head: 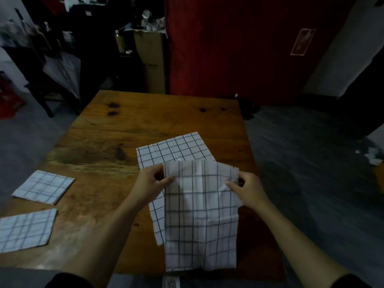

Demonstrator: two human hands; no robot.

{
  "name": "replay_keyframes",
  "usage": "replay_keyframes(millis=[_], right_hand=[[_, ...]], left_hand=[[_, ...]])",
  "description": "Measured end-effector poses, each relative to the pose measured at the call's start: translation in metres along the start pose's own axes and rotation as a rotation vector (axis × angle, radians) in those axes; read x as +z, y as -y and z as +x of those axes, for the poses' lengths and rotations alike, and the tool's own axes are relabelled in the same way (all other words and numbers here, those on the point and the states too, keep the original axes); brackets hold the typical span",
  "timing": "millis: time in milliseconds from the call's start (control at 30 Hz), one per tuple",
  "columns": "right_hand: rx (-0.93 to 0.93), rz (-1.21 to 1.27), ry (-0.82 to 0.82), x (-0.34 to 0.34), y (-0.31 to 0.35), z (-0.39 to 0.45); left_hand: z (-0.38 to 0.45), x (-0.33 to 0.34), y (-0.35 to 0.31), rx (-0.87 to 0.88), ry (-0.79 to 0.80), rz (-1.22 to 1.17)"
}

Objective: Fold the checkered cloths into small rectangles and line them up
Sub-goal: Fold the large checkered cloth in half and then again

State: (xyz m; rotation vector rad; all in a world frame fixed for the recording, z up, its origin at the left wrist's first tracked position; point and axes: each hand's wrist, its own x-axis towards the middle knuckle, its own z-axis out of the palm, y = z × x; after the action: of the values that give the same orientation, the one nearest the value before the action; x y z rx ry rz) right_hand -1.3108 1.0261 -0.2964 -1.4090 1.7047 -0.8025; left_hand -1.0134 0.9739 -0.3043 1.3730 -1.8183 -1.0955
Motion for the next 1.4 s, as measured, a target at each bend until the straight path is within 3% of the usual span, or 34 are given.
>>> replay_keyframes(millis=[100, 300, 467, 733, 900, 1400], right_hand=[[0.078, -0.079, -0.017, 0.03, -0.027, 0.027], [0.114, -0.07, -0.148, 0.048, -0.04, 0.048], [0.114, 0.049, -0.137, 0.043, -0.045, 0.05], [0.0, -0.005, -0.065, 0.043, -0.07, 0.045], [-0.185, -0.128, 0.01, 0.041, -0.075, 0.034], [-0.176, -0.448, 0.351, 0.044, -0.116, -0.002]], left_hand=[[0.021, 0.016, 0.039, -0.024, -0.036, 0.117], [0.044, 0.022, 0.068, -0.074, -0.063, -0.057], [0.052, 0.024, 0.072, -0.065, -0.05, -0.163], [0.044, 0.03, 0.078, -0.041, -0.034, -0.124], [0.032, 0.021, 0.074, -0.012, 0.013, -0.1], [-0.02, 0.007, 0.098, 0.137, 0.32, 0.248]])
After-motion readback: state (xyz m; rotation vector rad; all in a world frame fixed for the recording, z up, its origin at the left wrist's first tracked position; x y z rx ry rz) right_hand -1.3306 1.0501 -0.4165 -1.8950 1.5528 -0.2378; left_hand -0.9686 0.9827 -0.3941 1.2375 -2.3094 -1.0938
